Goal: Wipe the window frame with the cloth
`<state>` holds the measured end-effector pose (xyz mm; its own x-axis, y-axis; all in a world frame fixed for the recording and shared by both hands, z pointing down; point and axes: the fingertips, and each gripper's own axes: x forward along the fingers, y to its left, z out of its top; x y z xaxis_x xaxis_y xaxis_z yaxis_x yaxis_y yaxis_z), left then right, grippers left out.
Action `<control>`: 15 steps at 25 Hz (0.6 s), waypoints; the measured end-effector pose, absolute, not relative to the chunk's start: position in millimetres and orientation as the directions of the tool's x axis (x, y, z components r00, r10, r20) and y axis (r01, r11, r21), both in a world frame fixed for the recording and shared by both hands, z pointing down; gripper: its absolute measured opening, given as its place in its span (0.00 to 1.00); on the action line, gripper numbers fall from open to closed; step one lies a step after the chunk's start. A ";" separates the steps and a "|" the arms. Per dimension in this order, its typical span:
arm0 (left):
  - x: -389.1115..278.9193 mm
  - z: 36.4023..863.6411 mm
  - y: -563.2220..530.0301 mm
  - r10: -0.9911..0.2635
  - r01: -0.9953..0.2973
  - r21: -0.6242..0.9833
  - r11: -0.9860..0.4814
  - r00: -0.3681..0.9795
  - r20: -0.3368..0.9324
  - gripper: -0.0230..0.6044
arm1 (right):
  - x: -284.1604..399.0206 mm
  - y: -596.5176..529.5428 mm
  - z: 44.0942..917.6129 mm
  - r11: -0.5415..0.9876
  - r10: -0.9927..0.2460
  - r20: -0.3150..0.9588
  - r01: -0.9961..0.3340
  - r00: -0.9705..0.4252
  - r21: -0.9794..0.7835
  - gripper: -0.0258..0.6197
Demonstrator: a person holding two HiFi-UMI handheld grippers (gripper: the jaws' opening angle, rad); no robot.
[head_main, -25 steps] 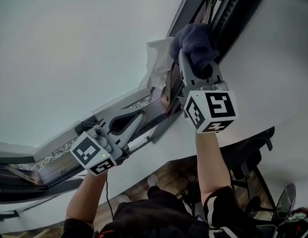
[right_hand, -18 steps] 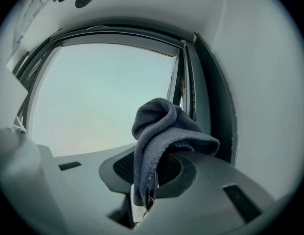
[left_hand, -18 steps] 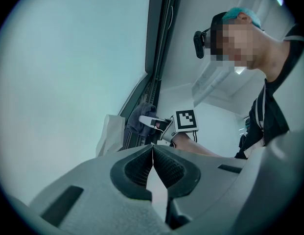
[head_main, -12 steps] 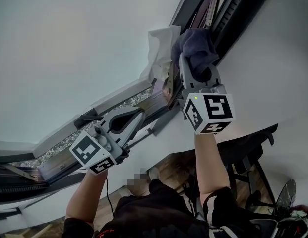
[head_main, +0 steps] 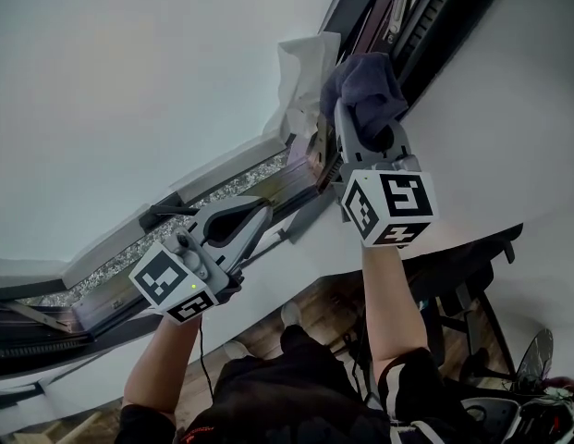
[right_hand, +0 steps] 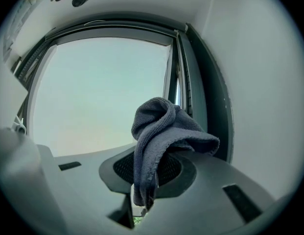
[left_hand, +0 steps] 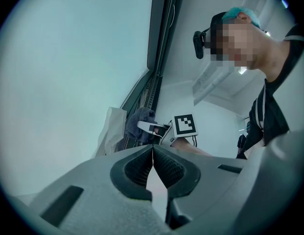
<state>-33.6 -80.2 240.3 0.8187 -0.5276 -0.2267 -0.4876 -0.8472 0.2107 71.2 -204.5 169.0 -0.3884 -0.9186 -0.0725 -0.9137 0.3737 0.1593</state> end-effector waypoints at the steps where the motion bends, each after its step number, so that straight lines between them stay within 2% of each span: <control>1: -33.8 242.0 -79.9 -0.528 -0.487 0.213 -0.847 0.819 -0.225 0.07 | 71.2 -204.7 172.5 0.374 -0.919 -0.067 -0.914 -0.388 0.156 0.12; 15: -35.6 268.8 -76.8 -0.540 -0.489 0.259 -0.833 0.821 -0.186 0.07 | 74.2 -210.4 229.0 0.384 -0.923 0.021 -0.920 -0.384 0.076 0.12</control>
<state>-35.6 -76.8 268.8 0.8210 -0.5398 -0.1858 -0.4892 -0.8330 0.2586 74.2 -210.4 229.0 -0.3839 -0.9232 0.0207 -0.9201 0.3843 0.0763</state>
